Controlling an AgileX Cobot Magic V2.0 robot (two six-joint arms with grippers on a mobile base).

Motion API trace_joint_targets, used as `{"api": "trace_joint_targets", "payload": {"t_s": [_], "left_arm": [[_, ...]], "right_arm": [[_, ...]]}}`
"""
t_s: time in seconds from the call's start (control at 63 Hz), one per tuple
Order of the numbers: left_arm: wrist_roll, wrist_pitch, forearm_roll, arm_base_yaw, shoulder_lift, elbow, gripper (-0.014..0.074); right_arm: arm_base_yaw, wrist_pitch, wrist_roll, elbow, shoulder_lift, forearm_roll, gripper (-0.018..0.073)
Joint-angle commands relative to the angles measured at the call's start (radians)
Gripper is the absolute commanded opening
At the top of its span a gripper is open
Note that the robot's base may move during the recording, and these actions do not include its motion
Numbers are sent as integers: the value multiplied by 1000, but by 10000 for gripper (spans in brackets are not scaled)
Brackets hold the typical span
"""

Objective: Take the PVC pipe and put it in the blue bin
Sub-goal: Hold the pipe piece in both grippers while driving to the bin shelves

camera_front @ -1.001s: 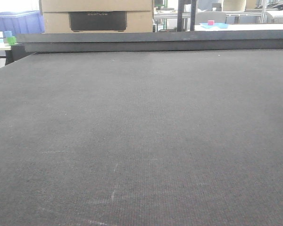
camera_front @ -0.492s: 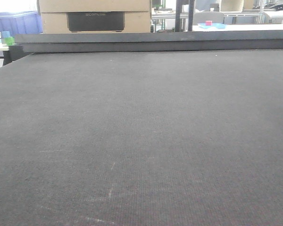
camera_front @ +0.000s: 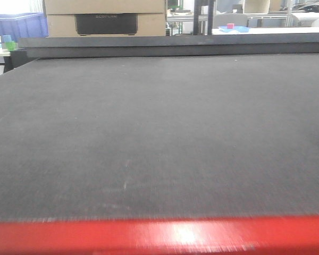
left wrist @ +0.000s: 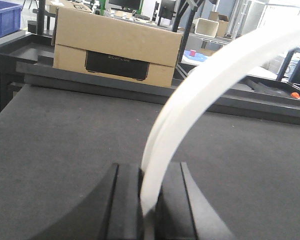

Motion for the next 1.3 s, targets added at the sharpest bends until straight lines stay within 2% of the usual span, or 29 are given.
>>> {"api": "trace_joint_targets", "payload": {"t_s": [0.0, 1.286], "left_arm": [[-9, -28, -7, 0, -5, -2, -111], [-9, -28, -7, 0, -43, -1, -111]], "right_arm": [[2, -18, -9, -1, -5, -10, -167], [2, -22, -9, -1, -5, -10, -167]]}}
